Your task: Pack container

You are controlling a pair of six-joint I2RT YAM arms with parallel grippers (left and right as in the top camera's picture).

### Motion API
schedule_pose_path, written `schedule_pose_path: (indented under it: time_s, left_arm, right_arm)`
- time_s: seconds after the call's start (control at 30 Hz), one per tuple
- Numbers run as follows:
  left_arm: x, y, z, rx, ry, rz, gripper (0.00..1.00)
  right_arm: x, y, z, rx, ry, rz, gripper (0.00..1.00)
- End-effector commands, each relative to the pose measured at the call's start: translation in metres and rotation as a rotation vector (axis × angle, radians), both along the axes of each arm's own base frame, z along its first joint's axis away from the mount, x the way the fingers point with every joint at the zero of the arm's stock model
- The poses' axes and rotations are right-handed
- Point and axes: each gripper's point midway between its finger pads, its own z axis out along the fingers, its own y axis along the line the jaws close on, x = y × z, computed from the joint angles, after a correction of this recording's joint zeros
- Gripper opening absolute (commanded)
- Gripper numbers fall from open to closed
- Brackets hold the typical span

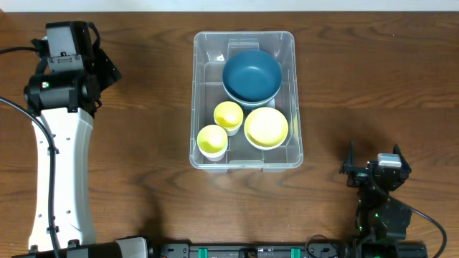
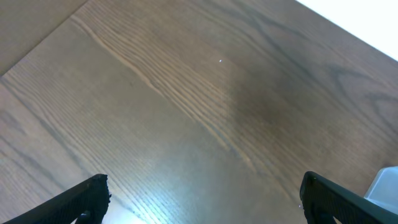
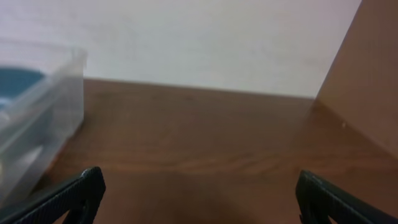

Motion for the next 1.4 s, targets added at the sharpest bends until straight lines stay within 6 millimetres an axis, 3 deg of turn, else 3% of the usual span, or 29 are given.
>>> schedule_pose_path:
  time_s: [0.0, 0.17, 0.33, 0.57, 0.67, 0.87, 1.03, 1.17, 1.3, 1.37]
  left_arm:
    - [0.005, 0.003, 0.011, -0.003, -0.050, 0.027, 0.98]
    - [-0.003, -0.012, 0.006, -0.070, -0.021, -0.030, 0.98]
    - [-0.027, -0.025, 0.015, -0.122, -0.015, -0.066, 0.98]
    - [-0.093, -0.057, 0.062, -0.142, -0.210, -0.170, 0.98]
    - [-0.125, -0.063, 0.067, -0.127, -0.278, -0.194, 0.98]
    - [-0.187, -0.066, 0.031, -0.126, -0.300, -0.201, 0.98]
    - [-0.214, -0.067, 0.001, -0.123, -0.325, -0.203, 0.98]
    - [-0.221, -0.070, -0.021, -0.128, -0.337, -0.219, 0.98]
    - [-0.215, -0.095, -0.043, -0.221, -0.356, -0.333, 0.98]
    - [-0.210, -0.099, -0.053, -0.303, -0.384, -0.286, 0.98]
  right_arm:
    - [-0.001, -0.004, -0.002, 0.015, 0.003, -0.021, 0.99]
    - [-0.001, -0.004, -0.002, 0.015, 0.004, -0.021, 0.99]
    - [-0.001, -0.004, -0.002, 0.015, 0.004, -0.021, 0.99]
    - [-0.001, -0.004, -0.002, 0.015, 0.004, -0.021, 0.99]
    - [-0.001, -0.004, -0.002, 0.015, 0.004, -0.021, 0.99]
    - [-0.001, -0.004, -0.002, 0.015, 0.004, -0.021, 0.99]
    - [-0.001, -0.004, -0.002, 0.015, 0.004, -0.021, 0.99]
    - [-0.001, -0.004, -0.002, 0.015, 0.004, -0.021, 0.99]
    - [-0.001, -0.004, -0.002, 0.015, 0.004, -0.021, 0.99]
    - [-0.001, -0.004, -0.002, 0.015, 0.004, -0.021, 0.99]
